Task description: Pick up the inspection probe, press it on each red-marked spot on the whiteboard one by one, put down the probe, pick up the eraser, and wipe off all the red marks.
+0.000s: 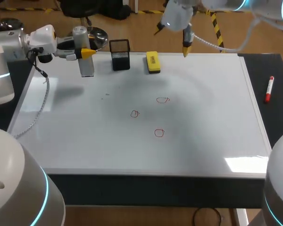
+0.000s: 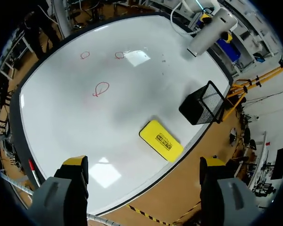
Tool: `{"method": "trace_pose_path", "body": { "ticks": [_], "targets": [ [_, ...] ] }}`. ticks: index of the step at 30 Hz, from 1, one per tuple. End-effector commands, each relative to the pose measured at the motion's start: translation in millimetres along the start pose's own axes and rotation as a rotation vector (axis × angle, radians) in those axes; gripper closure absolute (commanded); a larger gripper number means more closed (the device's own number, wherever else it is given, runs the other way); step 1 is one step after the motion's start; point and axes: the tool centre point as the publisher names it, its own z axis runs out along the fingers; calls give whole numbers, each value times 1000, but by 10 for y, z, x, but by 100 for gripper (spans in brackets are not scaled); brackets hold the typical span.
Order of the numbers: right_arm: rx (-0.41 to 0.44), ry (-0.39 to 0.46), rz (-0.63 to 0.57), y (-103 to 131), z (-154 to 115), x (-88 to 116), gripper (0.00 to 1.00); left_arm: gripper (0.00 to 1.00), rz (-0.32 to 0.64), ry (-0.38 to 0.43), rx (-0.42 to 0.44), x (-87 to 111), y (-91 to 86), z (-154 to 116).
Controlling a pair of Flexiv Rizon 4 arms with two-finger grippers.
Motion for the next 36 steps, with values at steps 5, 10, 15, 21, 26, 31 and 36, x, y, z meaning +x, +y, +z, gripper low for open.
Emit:
{"method": "trace_pose_path", "body": {
  "ticks": [5, 10, 15, 21, 26, 31, 36],
  "targets": [
    [24, -64, 82, -78, -42, -86, 0, 100, 2, -4, 0, 12, -9, 3],
    [24, -64, 82, -78, -42, -86, 0, 100, 2, -4, 0, 12, -9, 3],
    [24, -64, 82, -78, -42, -86, 0, 100, 2, -4, 0, 12, -9, 3],
    [25, -45, 62, -80, -37, -112, 0, 100, 2, -4, 0, 12, -9, 3],
    [-16, 4, -26, -129, 26, -294, 0, 100, 2, -4, 0, 12, -9, 3],
    [-41, 71, -122, -76, 138, -453, 0, 100, 2, -4, 0, 12, -9, 3],
    [-39, 129, -230, -63, 254, -544, 0, 100, 2, -4, 0, 12, -9, 3]
  ]
}}
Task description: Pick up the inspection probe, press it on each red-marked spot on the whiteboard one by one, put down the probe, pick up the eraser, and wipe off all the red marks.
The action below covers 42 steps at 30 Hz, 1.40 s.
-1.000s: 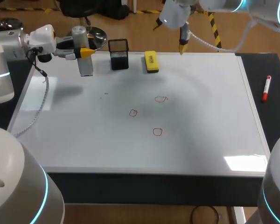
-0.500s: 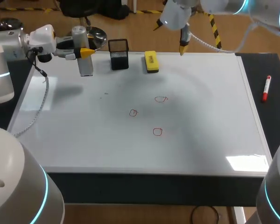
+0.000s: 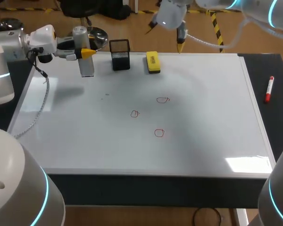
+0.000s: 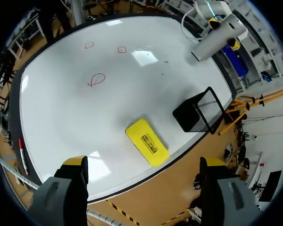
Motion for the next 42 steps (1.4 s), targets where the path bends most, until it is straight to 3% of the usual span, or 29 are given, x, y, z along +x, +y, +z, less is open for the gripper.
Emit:
{"method": "trace_pose_path", "body": {
  "ticks": [1, 6, 18, 32, 42],
  "targets": [
    [-21, 118, -70, -111, 129, -193, 0, 100, 2, -3, 0, 11, -9, 3],
    [-10, 186, -148, -131, 283, -228, 0, 100, 2, -3, 0, 11, -9, 3],
    [47, 228, -299, -48, 482, -247, 0, 100, 2, -3, 0, 11, -9, 3],
    [94, 201, -402, -64, 605, -85, 0, 100, 2, -3, 0, 11, -9, 3],
    [57, 152, -523, -89, 759, 16, 0, 100, 2, -3, 0, 11, -9, 3]
  ]
}}
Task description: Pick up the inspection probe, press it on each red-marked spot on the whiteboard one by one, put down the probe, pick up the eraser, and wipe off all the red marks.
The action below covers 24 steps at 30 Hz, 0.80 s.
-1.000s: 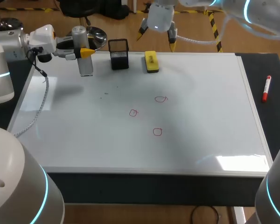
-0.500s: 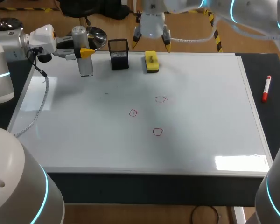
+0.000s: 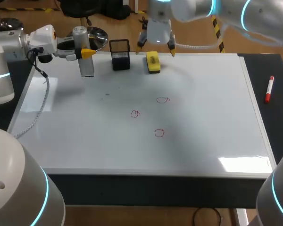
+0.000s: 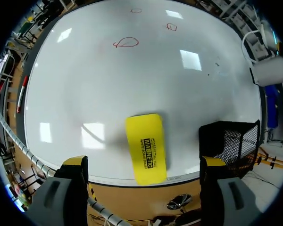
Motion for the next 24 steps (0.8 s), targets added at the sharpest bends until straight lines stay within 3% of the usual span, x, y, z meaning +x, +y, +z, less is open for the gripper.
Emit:
{"method": "trace_pose_path", "body": {
  "ticks": [1, 9, 24],
  "targets": [
    [-1, -34, -50, 23, 72, 60, 0, 100, 2, -3, 0, 10, -8, 4],
    [-44, -29, -135, -47, 187, 76, 0, 100, 2, -3, 0, 10, -8, 4],
    [-92, -9, -151, -275, 277, -10, 0, 100, 2, -3, 0, 10, -8, 4]
  ]
}}
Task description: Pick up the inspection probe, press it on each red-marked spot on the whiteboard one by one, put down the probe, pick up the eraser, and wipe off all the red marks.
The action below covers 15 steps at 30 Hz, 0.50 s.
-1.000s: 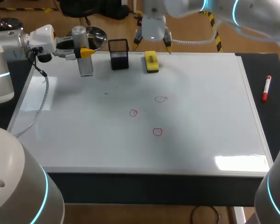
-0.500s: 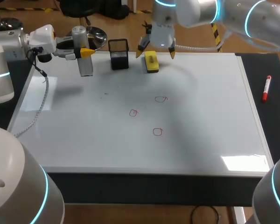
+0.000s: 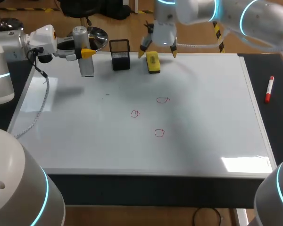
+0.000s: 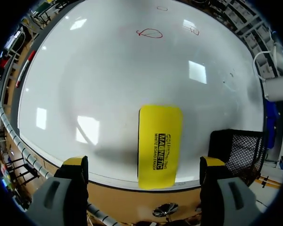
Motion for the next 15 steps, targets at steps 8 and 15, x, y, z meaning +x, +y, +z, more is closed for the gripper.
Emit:
{"method": "trace_pose_path", "body": {
  "ticks": [8, 15],
  "targets": [
    [-66, 8, -27, -176, 117, -177, 0, 100, 2, -3, 0, 10, -8, 4],
    [-72, 9, -28, -206, 155, -223, 0, 100, 2, -3, 0, 10, -8, 4]
  ]
}}
